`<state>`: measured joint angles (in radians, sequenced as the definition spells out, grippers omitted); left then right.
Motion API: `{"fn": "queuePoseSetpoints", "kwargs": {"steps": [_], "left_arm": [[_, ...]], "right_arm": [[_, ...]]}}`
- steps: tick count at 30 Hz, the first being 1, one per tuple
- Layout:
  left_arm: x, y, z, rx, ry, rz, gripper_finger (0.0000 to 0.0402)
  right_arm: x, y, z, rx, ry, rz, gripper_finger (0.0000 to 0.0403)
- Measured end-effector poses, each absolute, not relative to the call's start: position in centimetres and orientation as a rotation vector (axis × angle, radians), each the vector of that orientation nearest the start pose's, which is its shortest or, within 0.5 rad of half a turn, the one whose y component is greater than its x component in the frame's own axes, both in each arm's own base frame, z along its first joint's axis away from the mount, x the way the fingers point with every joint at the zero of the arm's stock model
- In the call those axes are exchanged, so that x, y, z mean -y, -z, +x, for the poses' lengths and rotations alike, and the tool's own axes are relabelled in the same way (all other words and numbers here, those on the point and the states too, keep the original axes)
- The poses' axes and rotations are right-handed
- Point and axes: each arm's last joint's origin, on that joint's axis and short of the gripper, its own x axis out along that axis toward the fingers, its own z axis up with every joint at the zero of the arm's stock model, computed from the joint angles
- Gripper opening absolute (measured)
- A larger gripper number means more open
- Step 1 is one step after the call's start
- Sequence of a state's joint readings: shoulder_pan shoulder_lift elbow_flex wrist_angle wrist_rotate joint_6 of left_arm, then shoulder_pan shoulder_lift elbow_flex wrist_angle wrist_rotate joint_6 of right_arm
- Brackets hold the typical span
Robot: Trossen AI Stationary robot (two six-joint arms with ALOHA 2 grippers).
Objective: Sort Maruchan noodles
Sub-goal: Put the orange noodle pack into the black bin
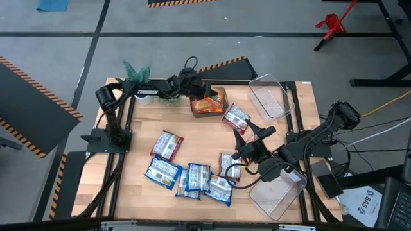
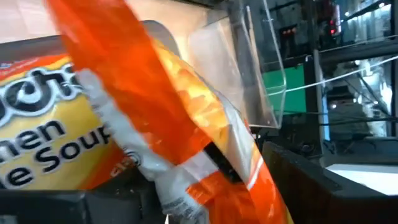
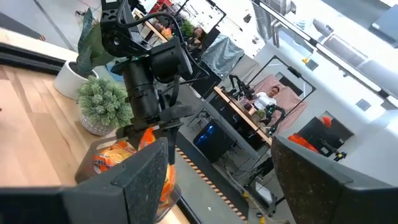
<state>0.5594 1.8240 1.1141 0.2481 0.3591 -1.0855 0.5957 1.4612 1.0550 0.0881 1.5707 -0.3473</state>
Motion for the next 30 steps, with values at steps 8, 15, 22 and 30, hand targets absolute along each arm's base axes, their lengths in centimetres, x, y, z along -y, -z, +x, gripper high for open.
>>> {"fn": "queuePoseSetpoints", "kwargs": {"steps": [8, 15, 22, 30], "left_arm": [[-20.6, -20.4, 33.8, -0.269, -0.382, -1.254, 0.0269], [-21.4, -20.4, 33.3, -0.284, -0.342, -1.276, 0.0305], [-21.6, -20.8, 33.1, -0.290, -0.239, -1.283, 0.0307], [-22.1, -20.8, 32.5, -0.347, -0.121, -1.330, 0.0306]], "right_arm": [[-14.7, -30.3, 26.8, -0.286, 0.946, -0.539, 0.0269], [-14.7, -30.3, 26.8, -0.282, 0.947, -0.532, 0.0269], [-13.6, -30.1, 27.4, -0.269, 0.960, -0.478, 0.0269], [-11.8, -29.8, 28.4, -0.238, 0.968, -0.365, 0.0269]]}}
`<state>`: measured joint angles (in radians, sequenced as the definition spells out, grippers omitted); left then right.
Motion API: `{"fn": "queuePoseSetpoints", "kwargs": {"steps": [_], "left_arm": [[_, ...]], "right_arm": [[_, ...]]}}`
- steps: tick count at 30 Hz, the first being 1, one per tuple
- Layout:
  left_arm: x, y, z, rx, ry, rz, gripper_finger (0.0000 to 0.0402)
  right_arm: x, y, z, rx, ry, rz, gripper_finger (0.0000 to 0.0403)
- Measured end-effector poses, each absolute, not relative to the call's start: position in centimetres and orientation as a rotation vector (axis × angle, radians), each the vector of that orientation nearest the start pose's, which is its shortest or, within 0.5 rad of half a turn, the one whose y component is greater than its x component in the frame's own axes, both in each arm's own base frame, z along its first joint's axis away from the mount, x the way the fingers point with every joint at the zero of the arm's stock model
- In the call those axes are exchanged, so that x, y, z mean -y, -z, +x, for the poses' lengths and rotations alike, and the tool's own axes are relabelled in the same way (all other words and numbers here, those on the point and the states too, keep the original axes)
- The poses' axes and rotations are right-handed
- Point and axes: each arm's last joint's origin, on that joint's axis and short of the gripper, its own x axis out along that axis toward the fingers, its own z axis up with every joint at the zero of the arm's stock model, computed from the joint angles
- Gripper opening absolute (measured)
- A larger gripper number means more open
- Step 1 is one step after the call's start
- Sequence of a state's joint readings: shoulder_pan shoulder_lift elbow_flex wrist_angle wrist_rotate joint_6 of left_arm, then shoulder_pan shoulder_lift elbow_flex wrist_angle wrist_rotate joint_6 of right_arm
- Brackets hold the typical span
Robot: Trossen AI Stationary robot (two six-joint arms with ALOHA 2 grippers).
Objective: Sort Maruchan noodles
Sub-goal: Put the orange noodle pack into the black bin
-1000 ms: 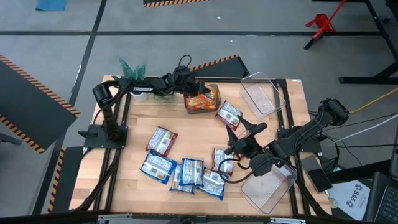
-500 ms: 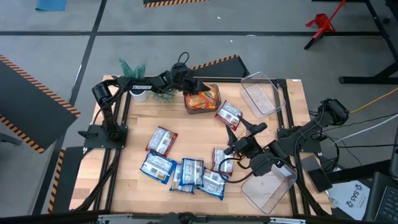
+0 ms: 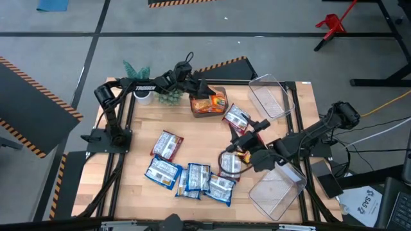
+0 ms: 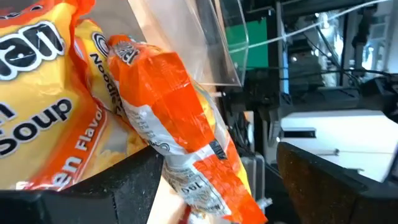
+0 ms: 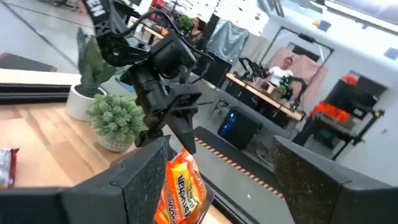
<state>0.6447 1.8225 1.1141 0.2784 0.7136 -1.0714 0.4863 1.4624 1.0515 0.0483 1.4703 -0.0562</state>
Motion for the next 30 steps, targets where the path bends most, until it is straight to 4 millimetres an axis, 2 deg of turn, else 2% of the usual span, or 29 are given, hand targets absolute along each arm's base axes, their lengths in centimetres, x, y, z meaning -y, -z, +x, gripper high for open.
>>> {"fn": "queuePoseSetpoints", "kwargs": {"steps": [8, 11, 16, 20, 24, 27, 30], "left_arm": [[-23.7, -20.8, 31.2, -0.330, -0.123, -1.390, 0.0306], [-24.4, -20.9, 30.6, -0.334, -0.091, -1.417, 0.0306], [-25.4, -21.0, 29.6, -0.334, -0.068, -1.507, 0.0306], [-25.7, -21.4, 29.3, -0.323, -0.052, -1.543, 0.0306], [-25.7, -22.7, 28.9, -0.298, -0.019, -1.513, 0.0305], [-25.8, -23.6, 28.2, -0.276, -0.017, -1.500, 0.0305], [-25.8, -25.1, 27.5, -0.238, -0.013, -1.465, 0.0305]], "right_arm": [[-7.8, -29.5, 30.2, -0.181, 0.952, -0.119, 0.0269], [-5.4, -28.9, 30.8, -0.210, 0.939, -0.036, 0.0269], [-0.9, -27.1, 31.6, -0.279, 1.033, 0.056, 0.0269], [2.0, -24.7, 33.5, -0.343, 1.025, 0.079, 0.0269], [4.2, -21.0, 35.6, -0.415, 1.012, 0.046, 0.0269], [5.6, -18.6, 36.4, -0.458, 1.039, 0.031, 0.0269], [6.9, -17.2, 36.8, -0.495, 1.015, 0.048, 0.0269]]}}
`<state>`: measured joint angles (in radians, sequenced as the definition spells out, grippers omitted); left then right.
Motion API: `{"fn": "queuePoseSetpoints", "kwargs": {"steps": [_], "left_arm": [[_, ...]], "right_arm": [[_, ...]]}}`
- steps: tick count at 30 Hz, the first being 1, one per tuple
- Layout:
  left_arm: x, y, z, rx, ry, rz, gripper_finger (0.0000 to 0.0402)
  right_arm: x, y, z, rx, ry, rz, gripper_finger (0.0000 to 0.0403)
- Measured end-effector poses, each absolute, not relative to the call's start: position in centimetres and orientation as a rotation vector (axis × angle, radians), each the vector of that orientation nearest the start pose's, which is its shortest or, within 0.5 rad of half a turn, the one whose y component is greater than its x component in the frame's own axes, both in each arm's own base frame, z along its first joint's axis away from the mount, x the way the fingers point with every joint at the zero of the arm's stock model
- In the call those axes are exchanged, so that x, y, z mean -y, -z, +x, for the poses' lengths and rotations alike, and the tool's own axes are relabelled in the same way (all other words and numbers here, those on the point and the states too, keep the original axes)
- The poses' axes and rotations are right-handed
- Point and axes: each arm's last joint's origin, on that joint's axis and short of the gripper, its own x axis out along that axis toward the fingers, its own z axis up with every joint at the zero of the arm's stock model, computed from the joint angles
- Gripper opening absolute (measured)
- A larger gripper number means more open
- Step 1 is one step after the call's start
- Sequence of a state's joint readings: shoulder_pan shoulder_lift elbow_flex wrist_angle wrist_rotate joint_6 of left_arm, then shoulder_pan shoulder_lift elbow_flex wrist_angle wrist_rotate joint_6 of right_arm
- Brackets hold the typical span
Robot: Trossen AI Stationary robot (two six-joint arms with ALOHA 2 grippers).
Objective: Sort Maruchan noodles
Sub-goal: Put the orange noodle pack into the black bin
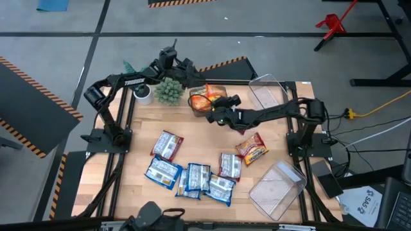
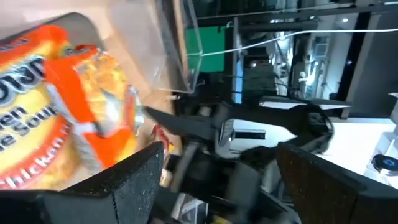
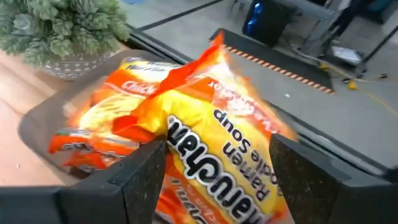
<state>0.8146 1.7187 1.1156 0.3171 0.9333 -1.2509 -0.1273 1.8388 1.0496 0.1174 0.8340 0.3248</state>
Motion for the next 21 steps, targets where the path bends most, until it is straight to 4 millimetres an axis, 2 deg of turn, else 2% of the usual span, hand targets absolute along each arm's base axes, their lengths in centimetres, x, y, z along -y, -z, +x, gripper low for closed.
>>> {"fn": "queuePoseSetpoints", "kwargs": {"steps": [4, 7, 10, 16, 19, 21], "left_arm": [[-25.3, -26.9, 26.9, -0.193, -0.015, -1.425, 0.0305], [-24.6, -28.1, 26.7, -0.182, 0.006, -1.404, 0.0305], [-23.9, -29.3, 26.4, -0.178, 0.048, -1.377, 0.0305], [-22.2, -32.2, 25.5, -0.134, 0.094, -1.309, 0.0305], [-21.0, -33.4, 25.5, -0.112, 0.104, -1.279, 0.0305], [-20.0, -34.0, 25.7, -0.105, 0.117, -1.265, 0.0305]], "right_arm": [[8.0, -16.4, 37.0, -0.528, 0.956, 0.076, 0.0269], [7.9, -16.6, 36.9, -0.536, 0.939, 0.067, 0.0269], [7.8, -18.0, 36.8, -0.533, 0.929, 0.010, 0.0269], [7.9, -22.4, 36.9, -0.449, 0.925, -0.067, 0.0269], [8.4, -23.1, 36.9, -0.427, 0.953, -0.084, 0.0269], [9.3, -22.8, 37.0, -0.413, 0.961, -0.069, 0.0269]]}}
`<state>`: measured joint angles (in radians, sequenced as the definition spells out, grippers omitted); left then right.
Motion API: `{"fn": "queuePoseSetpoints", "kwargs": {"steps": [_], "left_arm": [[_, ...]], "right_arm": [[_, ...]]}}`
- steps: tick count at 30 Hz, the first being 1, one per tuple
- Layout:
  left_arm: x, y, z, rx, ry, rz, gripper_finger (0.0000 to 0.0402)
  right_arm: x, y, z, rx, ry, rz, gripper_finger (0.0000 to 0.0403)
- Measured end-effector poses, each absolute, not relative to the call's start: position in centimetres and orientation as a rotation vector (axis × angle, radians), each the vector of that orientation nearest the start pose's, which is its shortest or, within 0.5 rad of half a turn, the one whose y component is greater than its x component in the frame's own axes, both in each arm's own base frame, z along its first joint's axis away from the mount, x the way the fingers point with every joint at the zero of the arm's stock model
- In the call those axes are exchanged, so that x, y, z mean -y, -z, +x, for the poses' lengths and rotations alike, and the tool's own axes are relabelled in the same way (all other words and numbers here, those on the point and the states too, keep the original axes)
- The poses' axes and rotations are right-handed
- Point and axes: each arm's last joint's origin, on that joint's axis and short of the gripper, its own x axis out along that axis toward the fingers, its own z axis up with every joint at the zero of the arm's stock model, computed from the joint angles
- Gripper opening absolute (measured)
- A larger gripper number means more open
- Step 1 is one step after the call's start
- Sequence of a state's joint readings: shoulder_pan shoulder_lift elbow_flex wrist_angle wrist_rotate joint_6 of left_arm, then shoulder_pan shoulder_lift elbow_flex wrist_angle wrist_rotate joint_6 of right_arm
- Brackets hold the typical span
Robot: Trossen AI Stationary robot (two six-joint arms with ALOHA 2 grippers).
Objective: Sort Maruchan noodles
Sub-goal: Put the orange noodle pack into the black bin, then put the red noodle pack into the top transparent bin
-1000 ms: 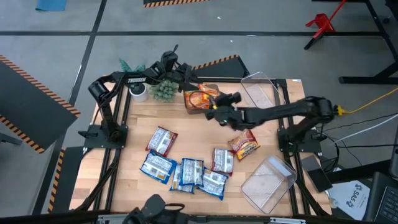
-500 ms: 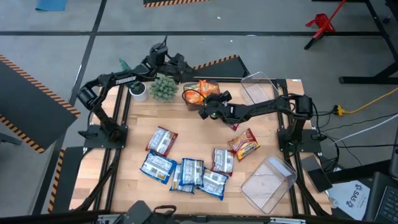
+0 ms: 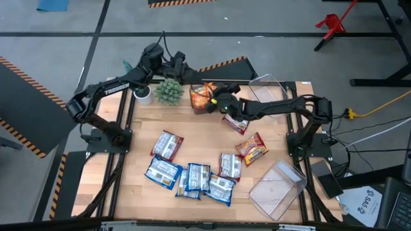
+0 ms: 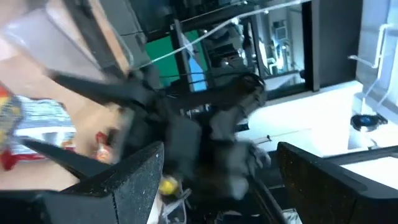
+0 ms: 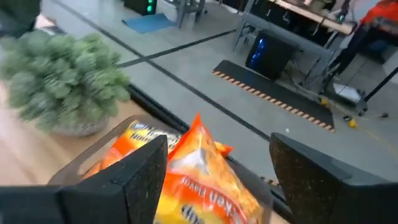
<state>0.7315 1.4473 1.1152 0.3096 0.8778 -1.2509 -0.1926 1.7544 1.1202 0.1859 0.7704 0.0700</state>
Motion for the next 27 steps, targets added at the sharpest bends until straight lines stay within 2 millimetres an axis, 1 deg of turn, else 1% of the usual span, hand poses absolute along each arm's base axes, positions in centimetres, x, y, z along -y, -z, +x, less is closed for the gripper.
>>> {"fn": "queuePoseSetpoints", "kwargs": {"steps": [2, 5, 7, 10, 13, 16, 18, 21, 23, 25, 27], "left_arm": [[-19.2, -34.4, 26.0, -0.107, 0.134, -1.256, 0.0305], [-18.1, -34.5, 26.6, -0.124, 0.156, -1.265, 0.0305], [-17.4, -34.6, 27.0, -0.134, 0.171, -1.273, 0.0305], [-16.6, -34.5, 27.6, -0.161, 0.190, -1.295, 0.0305], [-16.0, -34.4, 27.9, -0.186, 0.206, -1.340, 0.0305], [-16.0, -34.7, 27.8, -0.185, 0.244, -1.322, 0.0305], [-16.1, -35.0, 27.7, -0.174, 0.273, -1.313, 0.0305], [-16.0, -35.7, 27.7, -0.145, 0.317, -1.312, 0.0305], [-15.9, -36.2, 27.6, -0.124, 0.358, -1.304, 0.0305], [-15.6, -36.8, 27.3, -0.119, 0.402, -1.296, 0.0305], [-15.1, -37.5, 26.8, -0.126, 0.441, -1.275, 0.0305]], "right_arm": [[10.3, -21.7, 37.2, -0.435, 0.963, -0.045, 0.0269], [11.6, -19.2, 37.4, -0.496, 0.954, -0.011, 0.0269], [12.2, -18.1, 37.8, -0.505, 0.920, 0.012, 0.0269], [12.6, -17.3, 38.1, -0.507, 0.896, 0.021, 0.0269], [12.5, -17.4, 38.1, -0.512, 0.899, -0.004, 0.0269], [12.5, -18.4, 38.0, -0.518, 0.901, -0.052, 0.0269], [12.5, -19.8, 37.9, -0.507, 0.892, -0.090, 0.0269], [12.4, -22.9, 37.7, -0.466, 0.886, -0.135, 0.0269], [12.3, -25.1, 37.0, -0.465, 0.885, -0.159, 0.0269], [11.9, -27.2, 35.9, -0.479, 0.881, -0.174, 0.0269], [11.2, -29.6, 34.4, -0.496, 0.867, -0.173, 0.0269]]}}
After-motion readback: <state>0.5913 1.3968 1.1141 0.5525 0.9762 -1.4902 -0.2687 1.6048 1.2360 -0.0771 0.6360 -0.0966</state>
